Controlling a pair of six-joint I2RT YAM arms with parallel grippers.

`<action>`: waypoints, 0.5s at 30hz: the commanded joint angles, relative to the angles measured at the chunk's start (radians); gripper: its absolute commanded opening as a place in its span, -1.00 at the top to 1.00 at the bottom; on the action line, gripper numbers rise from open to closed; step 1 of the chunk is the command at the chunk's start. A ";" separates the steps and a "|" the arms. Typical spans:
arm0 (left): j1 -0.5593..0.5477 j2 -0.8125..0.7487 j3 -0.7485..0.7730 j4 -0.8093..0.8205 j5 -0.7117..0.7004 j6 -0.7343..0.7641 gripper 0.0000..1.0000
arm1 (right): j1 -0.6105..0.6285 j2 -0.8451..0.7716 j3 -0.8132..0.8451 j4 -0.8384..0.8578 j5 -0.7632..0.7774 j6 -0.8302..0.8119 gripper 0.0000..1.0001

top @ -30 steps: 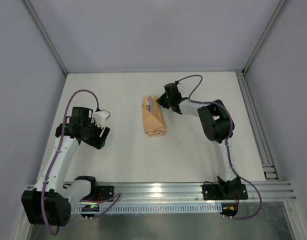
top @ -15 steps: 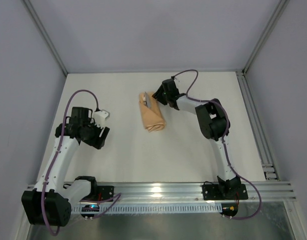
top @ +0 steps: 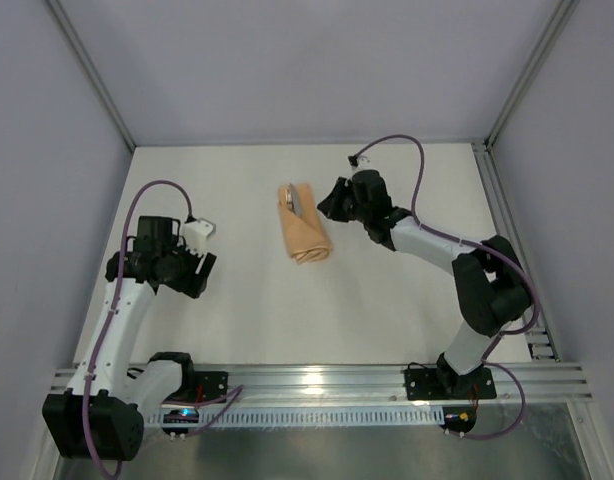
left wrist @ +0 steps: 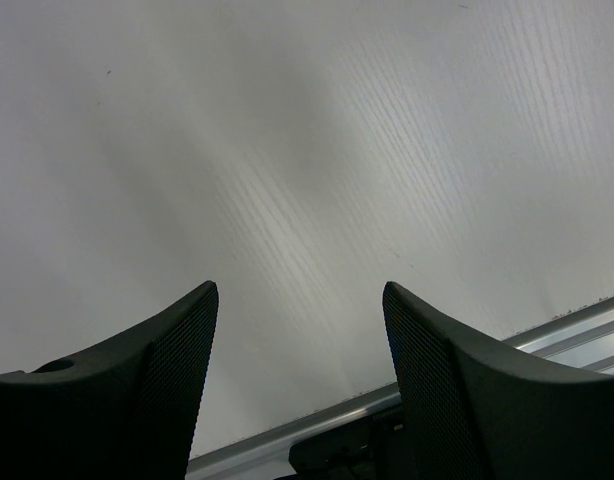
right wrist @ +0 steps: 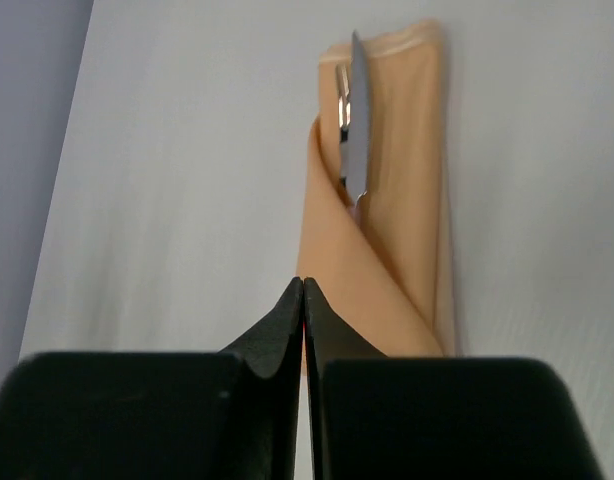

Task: Fold the napkin into a case and place the utensils inside
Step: Move the smaller rectangle folded napkin to the center of the board, then smooth out the smaller rectangle-folded napkin at the center of the board.

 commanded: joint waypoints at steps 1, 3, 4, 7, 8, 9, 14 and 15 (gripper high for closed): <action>0.009 -0.011 0.008 -0.002 0.003 0.011 -0.39 | 0.039 0.021 -0.105 0.147 -0.307 -0.067 0.94; 0.011 -0.007 0.014 -0.005 0.005 0.009 -0.38 | 0.066 0.060 -0.079 0.126 -0.361 -0.099 0.94; 0.012 -0.008 0.015 -0.005 0.005 0.011 -0.39 | 0.077 0.071 -0.072 0.112 -0.363 -0.113 0.94; 0.015 -0.014 0.013 -0.007 0.008 0.011 -0.38 | 0.090 0.108 -0.081 0.123 -0.326 -0.112 0.94; 0.015 -0.016 0.011 -0.007 0.008 0.011 -0.39 | 0.088 0.116 -0.083 0.123 -0.314 -0.115 0.94; 0.015 -0.019 0.008 -0.008 0.008 0.011 -0.38 | 0.090 0.125 -0.080 0.123 -0.306 -0.116 0.94; 0.018 -0.010 0.004 -0.005 0.008 0.012 -0.39 | 0.068 0.180 -0.103 0.149 -0.286 -0.089 0.94; 0.018 -0.010 0.002 -0.004 0.008 0.012 -0.39 | 0.062 0.180 -0.111 0.149 -0.289 -0.083 0.94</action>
